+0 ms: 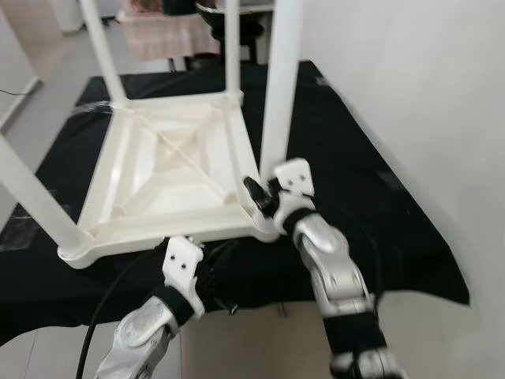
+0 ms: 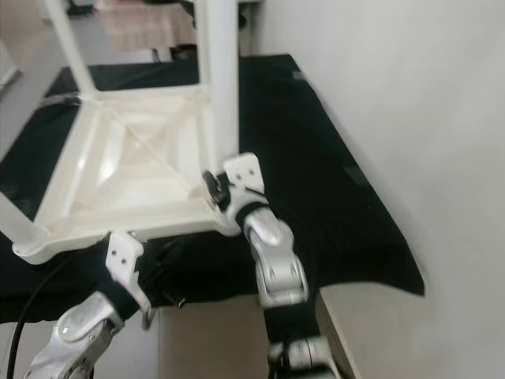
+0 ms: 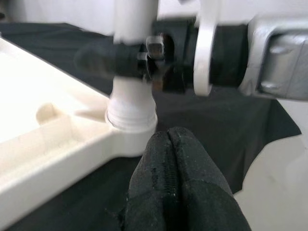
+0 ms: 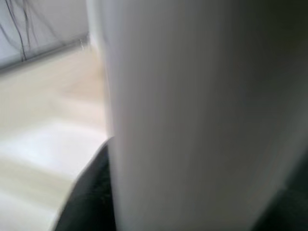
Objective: Building children table
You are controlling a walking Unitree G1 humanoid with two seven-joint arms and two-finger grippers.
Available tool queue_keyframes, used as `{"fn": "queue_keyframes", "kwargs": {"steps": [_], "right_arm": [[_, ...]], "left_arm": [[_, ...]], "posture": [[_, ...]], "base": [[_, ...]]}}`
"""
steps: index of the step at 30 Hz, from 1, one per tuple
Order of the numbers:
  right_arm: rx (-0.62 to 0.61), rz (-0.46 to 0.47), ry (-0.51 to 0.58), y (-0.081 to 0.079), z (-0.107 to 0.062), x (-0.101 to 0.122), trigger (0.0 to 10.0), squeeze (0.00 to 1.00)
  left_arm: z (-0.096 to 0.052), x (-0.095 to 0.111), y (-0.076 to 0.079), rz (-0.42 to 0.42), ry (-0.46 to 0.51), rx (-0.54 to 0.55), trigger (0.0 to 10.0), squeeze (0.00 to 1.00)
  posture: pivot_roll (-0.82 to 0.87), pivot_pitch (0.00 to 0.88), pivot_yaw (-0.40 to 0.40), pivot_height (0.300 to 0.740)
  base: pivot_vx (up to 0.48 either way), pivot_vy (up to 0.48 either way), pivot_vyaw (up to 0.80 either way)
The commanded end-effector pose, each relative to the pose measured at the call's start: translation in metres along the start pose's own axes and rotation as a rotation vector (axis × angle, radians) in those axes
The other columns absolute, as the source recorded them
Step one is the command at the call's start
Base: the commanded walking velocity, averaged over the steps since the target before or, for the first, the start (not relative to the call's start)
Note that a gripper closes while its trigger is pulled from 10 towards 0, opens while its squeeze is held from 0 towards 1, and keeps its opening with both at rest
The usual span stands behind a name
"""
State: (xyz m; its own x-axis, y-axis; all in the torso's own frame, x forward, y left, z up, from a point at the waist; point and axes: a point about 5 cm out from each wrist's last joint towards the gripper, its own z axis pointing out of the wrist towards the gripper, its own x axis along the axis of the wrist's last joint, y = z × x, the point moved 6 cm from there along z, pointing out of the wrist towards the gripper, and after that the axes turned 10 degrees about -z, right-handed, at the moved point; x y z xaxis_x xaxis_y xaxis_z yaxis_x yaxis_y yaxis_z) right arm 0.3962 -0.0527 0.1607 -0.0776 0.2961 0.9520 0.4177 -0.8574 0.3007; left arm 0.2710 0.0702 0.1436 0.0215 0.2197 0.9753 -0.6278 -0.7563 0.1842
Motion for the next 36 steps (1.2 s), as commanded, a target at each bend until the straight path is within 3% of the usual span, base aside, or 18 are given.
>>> {"fn": "queue_keyframes", "kwargs": {"steps": [1,5,6,10,11,13,17,20,21,22,23,36], "right_arm": [[0.025,0.046,-0.041,-0.004,0.000,-0.014,10.0,1.00],[0.136,0.074,0.078,-0.004,0.005,0.007,10.0,1.00],[0.239,0.056,0.142,-0.007,0.000,0.019,10.0,0.00],[0.498,-0.054,0.227,-0.008,-0.019,0.033,10.0,0.00],[0.498,-0.054,0.227,-0.008,-0.019,0.033,10.0,0.00],[0.622,-0.066,0.235,-0.010,-0.026,0.031,10.0,0.00],[0.733,-0.075,0.201,-0.009,-0.027,0.022,10.0,0.00],[0.721,-0.039,0.191,-0.003,-0.018,0.022,10.0,0.00],[0.705,-0.023,0.184,-0.001,-0.013,0.021,8.8,0.00],[0.699,-0.013,0.182,0.001,-0.010,0.021,3.1,0.00],[0.689,0.004,0.173,0.002,-0.007,0.019,0.0,0.00],[0.700,0.046,0.141,0.008,-0.007,0.005,0.0,0.00]], "left_arm": [[-0.004,-0.004,-0.003,0.010,-0.020,0.019,10.0,0.00],[-0.005,-0.005,-0.002,0.011,-0.023,0.021,10.0,0.00],[-0.005,-0.005,-0.002,0.009,-0.027,0.018,10.0,0.00],[-0.006,-0.007,-0.001,0.005,-0.035,0.014,10.0,0.00],[-0.006,-0.007,-0.001,0.005,-0.035,0.014,10.0,0.00],[-0.006,-0.008,0.000,0.005,-0.036,0.014,10.0,0.00],[-0.005,-0.009,0.002,0.006,-0.035,0.017,10.0,0.00],[-0.005,-0.010,0.003,0.007,-0.035,0.020,10.0,0.00],[-0.005,-0.011,0.004,0.006,-0.036,0.020,10.0,0.00],[-0.004,-0.012,0.004,0.006,-0.037,0.020,10.0,0.00],[-0.004,-0.013,0.004,0.005,-0.039,0.019,10.0,0.00],[-0.004,-0.016,0.006,-0.001,-0.044,0.021,10.0,0.00]], "posture": [[0.04,0.105,0.002,0.740],[0.04,0.099,0.007,0.740],[0.04,0.096,0.008,0.740],[0.05,0.092,0.005,0.740],[0.05,0.092,0.005,0.740],[0.05,0.089,-0.002,0.740],[0.06,0.086,-0.010,0.740],[0.06,0.085,-0.009,0.740],[0.07,0.081,-0.008,0.740],[0.07,0.081,-0.008,0.740],[0.07,0.073,-0.010,0.740],[0.06,0.071,-0.006,0.740]], "base": [[0.000,0.000,0.00],[0.000,0.000,0.00],[0.000,0.000,0.00],[0.000,0.000,0.00],[0.000,0.000,0.00],[0.000,0.000,0.00],[0.000,0.000,0.00],[0.000,0.000,0.00],[0.000,0.000,0.00],[0.000,0.000,0.00],[0.000,0.000,0.00],[0.000,0.000,0.00]]}}
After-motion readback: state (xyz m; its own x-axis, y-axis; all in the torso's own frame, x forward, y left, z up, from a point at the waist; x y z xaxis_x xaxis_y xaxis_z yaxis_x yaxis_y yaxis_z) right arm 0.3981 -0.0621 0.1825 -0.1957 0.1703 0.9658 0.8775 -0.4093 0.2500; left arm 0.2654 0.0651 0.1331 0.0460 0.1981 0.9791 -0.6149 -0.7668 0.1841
